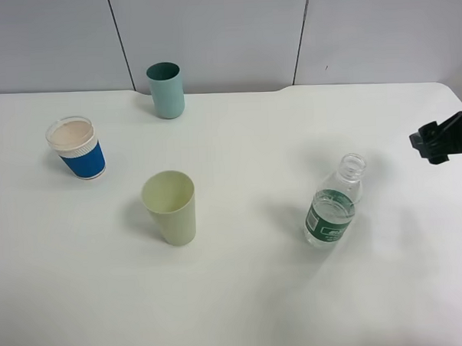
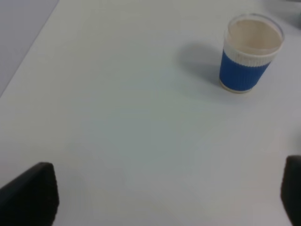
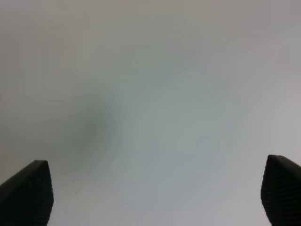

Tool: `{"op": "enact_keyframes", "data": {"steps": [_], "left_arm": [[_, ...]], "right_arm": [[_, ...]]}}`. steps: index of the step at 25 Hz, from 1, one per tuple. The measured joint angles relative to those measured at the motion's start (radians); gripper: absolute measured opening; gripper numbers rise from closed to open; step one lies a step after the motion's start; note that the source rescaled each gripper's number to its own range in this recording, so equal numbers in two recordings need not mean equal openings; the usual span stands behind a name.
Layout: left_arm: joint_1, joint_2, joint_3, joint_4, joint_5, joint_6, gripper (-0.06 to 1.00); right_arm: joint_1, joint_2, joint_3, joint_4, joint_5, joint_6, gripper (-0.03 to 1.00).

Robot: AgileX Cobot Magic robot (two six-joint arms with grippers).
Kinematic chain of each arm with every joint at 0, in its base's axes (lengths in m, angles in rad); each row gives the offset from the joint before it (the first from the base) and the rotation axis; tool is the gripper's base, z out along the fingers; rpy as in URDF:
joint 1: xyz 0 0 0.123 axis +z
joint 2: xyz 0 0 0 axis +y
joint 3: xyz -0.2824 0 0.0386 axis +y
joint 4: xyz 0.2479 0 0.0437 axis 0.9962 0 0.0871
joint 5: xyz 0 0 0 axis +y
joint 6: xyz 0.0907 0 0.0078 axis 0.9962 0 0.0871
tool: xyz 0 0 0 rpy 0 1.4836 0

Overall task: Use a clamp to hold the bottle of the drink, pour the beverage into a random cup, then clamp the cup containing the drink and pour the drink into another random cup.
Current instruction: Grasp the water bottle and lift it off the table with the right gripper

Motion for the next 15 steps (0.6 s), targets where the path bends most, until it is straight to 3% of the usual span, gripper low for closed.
{"op": "enact_keyframes", "data": {"steps": [11, 15], "left_arm": [[0.0, 0.0, 0.0, 0.0, 0.0, 0.0, 0.87], [0.0, 0.0, 0.0, 0.0, 0.0, 0.0, 0.87]], "right_arm": [[0.094, 0.139, 0.018, -0.215, -0.067, 0.05, 0.73], [0.098, 0.167, 0.085, -0.314, -0.175, 0.054, 0.73]]}}
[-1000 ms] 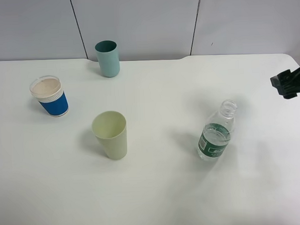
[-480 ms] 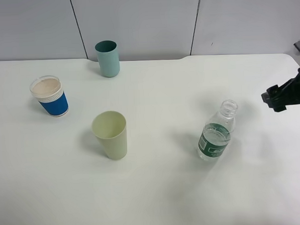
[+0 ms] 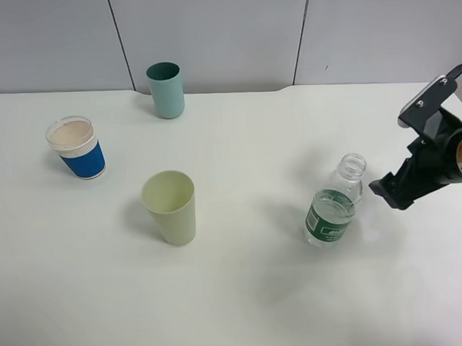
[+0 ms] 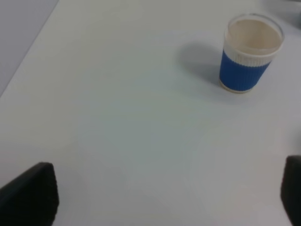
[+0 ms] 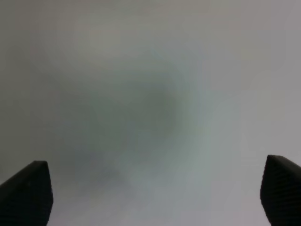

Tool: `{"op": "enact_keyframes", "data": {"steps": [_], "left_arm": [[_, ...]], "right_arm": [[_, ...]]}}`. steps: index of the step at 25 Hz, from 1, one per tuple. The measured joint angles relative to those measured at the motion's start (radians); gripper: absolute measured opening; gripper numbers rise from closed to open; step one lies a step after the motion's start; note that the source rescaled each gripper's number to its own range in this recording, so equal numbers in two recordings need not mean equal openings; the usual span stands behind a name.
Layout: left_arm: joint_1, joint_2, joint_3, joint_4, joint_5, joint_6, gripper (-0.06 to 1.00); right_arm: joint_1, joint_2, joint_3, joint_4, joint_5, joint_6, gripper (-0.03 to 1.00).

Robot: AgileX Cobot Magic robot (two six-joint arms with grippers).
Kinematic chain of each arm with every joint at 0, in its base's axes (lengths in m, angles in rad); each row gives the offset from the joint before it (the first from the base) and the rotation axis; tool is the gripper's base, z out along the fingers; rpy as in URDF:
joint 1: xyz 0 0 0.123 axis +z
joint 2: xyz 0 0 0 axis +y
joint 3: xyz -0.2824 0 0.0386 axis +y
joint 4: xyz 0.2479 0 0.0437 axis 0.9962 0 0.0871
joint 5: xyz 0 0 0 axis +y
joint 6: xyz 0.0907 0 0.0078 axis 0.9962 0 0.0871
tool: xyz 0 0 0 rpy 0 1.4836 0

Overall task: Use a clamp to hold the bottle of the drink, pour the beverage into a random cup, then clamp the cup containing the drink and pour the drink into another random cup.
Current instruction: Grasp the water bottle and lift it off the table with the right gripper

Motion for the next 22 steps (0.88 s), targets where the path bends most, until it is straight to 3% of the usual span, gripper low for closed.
{"op": "enact_keyframes", "data": {"steps": [4, 12, 17, 22], "left_arm": [[0.0, 0.0, 0.0, 0.0, 0.0, 0.0, 0.87], [0.0, 0.0, 0.0, 0.0, 0.0, 0.0, 0.87], [0.0, 0.0, 0.0, 0.0, 0.0, 0.0, 0.87], [0.0, 0.0, 0.0, 0.0, 0.0, 0.0, 0.87]], "right_arm": [[0.0, 0.002, 0.048, -0.101, -0.125, 0.0, 0.73], [0.0, 0.002, 0.053, -0.154, -0.138, 0.082, 0.73], [0.0, 0.002, 0.074, -0.27, -0.147, 0.218, 0.73], [0.0, 0.001, 0.132, -0.309, -0.173, 0.235, 0.73]]}}
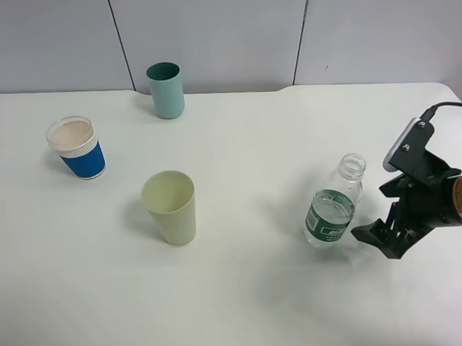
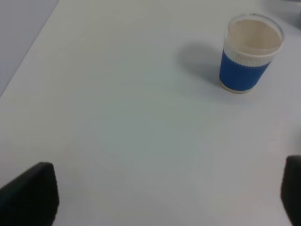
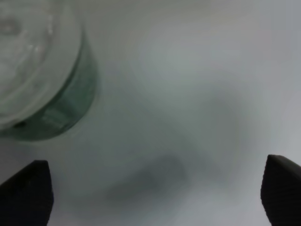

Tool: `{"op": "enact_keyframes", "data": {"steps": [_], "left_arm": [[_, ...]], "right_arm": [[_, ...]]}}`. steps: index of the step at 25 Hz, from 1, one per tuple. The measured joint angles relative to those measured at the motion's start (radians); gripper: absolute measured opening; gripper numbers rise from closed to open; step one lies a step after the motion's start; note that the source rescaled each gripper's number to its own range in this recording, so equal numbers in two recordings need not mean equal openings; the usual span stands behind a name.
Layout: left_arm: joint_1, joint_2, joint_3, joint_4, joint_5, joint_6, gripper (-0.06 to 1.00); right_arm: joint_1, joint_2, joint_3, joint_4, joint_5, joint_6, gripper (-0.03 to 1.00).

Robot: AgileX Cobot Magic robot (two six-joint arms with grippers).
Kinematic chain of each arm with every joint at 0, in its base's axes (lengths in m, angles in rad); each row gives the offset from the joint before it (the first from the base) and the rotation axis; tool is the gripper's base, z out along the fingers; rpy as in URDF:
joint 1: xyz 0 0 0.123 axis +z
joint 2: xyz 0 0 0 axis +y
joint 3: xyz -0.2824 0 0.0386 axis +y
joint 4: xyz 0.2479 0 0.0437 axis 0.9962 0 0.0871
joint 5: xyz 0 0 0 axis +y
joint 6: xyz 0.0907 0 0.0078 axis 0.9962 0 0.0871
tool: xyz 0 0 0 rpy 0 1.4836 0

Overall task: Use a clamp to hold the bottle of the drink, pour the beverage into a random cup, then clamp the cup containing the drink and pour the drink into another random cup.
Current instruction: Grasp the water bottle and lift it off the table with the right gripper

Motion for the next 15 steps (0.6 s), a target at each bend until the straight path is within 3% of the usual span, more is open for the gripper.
{"op": "enact_keyframes", "data": {"steps": [5, 15], "left_arm": [[0.0, 0.0, 0.0, 0.0, 0.0, 0.0, 0.87], [0.0, 0.0, 0.0, 0.0, 0.0, 0.0, 0.87]], "right_arm": [[0.0, 0.0, 0.001, -0.004, -0.068, -0.003, 0.73], [0.0, 0.0, 0.001, -0.13, -0.184, -0.007, 0.73]]}}
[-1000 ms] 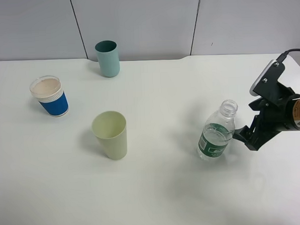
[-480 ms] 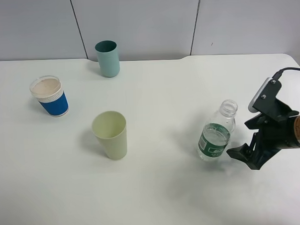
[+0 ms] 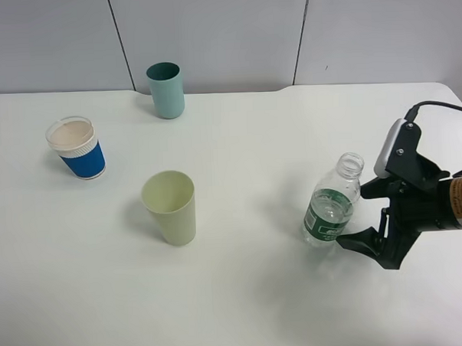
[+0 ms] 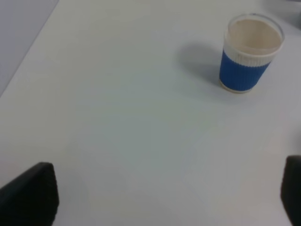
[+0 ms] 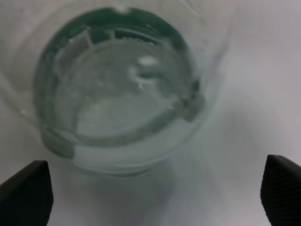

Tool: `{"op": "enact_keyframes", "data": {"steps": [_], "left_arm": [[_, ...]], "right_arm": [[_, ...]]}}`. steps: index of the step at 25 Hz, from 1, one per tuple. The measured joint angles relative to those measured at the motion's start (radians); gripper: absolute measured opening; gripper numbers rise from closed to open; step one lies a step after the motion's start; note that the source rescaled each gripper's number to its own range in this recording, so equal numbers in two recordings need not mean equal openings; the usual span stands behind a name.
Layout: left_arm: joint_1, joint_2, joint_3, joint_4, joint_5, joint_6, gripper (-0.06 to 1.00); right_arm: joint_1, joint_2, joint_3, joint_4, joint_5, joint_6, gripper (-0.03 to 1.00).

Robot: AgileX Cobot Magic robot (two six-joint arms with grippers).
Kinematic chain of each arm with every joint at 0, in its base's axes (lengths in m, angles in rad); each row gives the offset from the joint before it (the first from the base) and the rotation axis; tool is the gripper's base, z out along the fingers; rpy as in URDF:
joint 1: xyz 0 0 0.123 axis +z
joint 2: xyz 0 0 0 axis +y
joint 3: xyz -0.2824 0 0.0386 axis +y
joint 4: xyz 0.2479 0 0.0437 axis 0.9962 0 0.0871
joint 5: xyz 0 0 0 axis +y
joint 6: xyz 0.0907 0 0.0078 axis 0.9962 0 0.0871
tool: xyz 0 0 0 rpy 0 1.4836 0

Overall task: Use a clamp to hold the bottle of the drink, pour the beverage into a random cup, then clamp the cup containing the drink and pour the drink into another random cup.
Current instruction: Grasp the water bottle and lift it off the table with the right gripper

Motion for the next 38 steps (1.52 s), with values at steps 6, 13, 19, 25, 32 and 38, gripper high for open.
{"op": "enact_keyframes", "data": {"steps": [6, 13, 19, 25, 32, 38], "left_arm": [[0.0, 0.0, 0.0, 0.0, 0.0, 0.0, 0.87], [0.0, 0.0, 0.0, 0.0, 0.0, 0.0, 0.87], [0.0, 0.0, 0.0, 0.0, 0.0, 0.0, 0.87], [0.0, 0.0, 0.0, 0.0, 0.0, 0.0, 0.87], [0.0, 0.0, 0.0, 0.0, 0.0, 0.0, 0.87], [0.0, 0.0, 0.0, 0.0, 0.0, 0.0, 0.87]], "right_arm": [[0.0, 0.0, 0.0, -0.014, -0.074, -0.004, 0.73], [0.0, 0.0, 0.0, -0.01, -0.077, -0.09, 0.82], [0.0, 0.0, 0.0, 0.02, -0.081, -0.117, 0.99], [0.0, 0.0, 0.0, 0.061, -0.112, -0.134, 1.0], [0.0, 0.026, 0.0, 0.058, -0.123, -0.142, 1.0], [0.0, 0.144, -0.002, 0.071, -0.123, -0.223, 1.0]]}}
